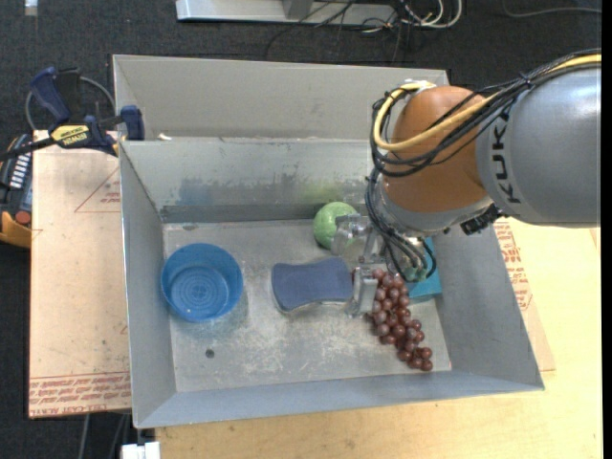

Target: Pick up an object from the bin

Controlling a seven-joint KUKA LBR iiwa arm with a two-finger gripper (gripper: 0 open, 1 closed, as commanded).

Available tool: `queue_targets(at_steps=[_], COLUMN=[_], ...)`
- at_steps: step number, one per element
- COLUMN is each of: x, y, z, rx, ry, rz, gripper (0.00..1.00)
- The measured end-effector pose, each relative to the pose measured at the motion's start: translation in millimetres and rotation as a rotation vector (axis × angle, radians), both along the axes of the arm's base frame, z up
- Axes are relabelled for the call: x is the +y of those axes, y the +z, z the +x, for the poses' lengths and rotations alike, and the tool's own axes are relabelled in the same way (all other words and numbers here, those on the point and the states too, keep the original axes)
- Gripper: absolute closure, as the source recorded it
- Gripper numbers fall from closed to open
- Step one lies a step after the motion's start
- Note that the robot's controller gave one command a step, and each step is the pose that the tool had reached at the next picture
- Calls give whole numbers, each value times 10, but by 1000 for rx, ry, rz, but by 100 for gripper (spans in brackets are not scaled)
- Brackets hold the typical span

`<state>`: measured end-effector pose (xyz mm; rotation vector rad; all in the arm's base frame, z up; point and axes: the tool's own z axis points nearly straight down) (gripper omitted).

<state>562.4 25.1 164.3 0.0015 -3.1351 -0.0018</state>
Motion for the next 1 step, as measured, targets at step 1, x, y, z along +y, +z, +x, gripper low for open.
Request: queue_targets(at_steps=[1], x=[-2], y=[45], z=[18], rx=[-8], ry=[-1], rz=[0], gripper=[0])
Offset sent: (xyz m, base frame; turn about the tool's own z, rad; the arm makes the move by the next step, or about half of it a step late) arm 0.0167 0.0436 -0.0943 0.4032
